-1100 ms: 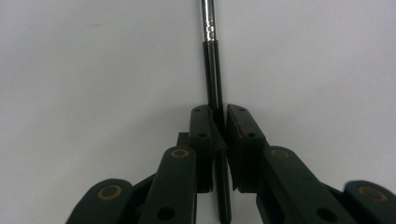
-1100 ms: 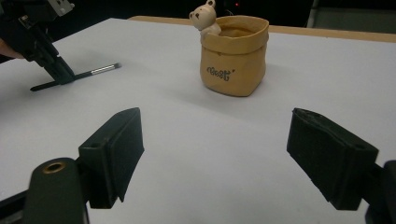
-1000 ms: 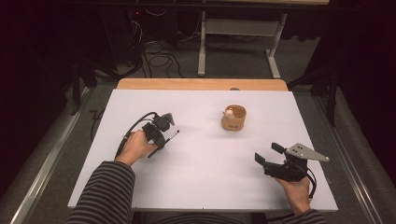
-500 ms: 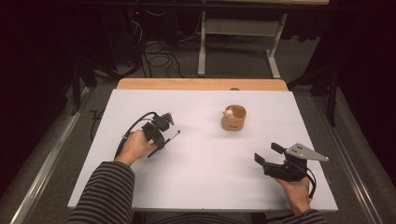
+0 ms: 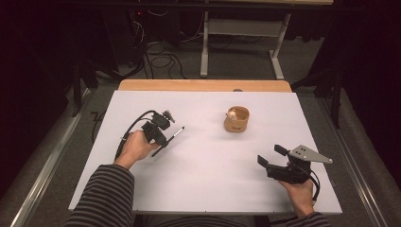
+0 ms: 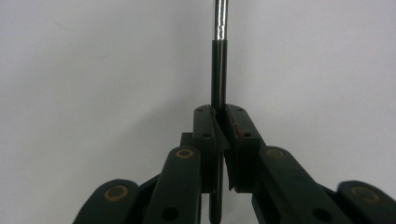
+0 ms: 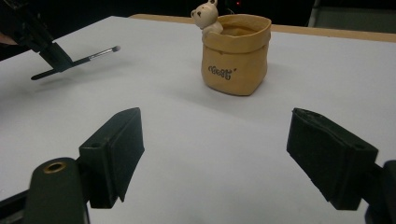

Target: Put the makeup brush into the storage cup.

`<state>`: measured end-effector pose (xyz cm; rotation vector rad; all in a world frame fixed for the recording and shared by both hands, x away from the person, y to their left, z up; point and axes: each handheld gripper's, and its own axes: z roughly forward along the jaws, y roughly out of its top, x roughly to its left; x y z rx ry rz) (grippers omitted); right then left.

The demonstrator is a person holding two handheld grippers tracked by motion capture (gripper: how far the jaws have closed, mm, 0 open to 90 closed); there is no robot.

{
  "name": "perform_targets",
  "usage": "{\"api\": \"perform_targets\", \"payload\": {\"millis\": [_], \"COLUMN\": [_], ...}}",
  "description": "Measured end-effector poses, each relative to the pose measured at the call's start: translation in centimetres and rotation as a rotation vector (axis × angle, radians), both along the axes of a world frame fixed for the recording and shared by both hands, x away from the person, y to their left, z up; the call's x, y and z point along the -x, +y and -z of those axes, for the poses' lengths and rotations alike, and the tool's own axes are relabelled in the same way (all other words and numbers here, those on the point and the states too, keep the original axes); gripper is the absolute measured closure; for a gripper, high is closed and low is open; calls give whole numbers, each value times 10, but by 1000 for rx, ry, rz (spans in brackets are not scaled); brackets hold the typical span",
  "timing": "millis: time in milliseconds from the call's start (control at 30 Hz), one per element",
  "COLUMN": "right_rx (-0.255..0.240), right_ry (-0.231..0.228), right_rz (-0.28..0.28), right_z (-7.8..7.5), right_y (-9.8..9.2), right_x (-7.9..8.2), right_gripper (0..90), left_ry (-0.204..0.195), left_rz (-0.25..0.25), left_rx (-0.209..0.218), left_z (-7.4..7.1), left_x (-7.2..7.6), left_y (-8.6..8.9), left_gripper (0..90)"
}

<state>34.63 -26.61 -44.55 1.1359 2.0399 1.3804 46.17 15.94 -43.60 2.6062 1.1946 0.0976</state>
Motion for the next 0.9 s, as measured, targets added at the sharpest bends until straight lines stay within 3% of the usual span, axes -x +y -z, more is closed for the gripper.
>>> {"api": "perform_targets", "payload": {"millis": [900], "right_rx": [-2], "right_ry": [1], "right_rz": [0], "right_z": [0], "right_y": [0], "right_x": [0], "right_gripper": [204], "left_ry": [-78], "left_rz": [14], "left_rx": [140], "left_z": [-22], "left_x": [13], "left_y": [6], "left_gripper": [836]}}
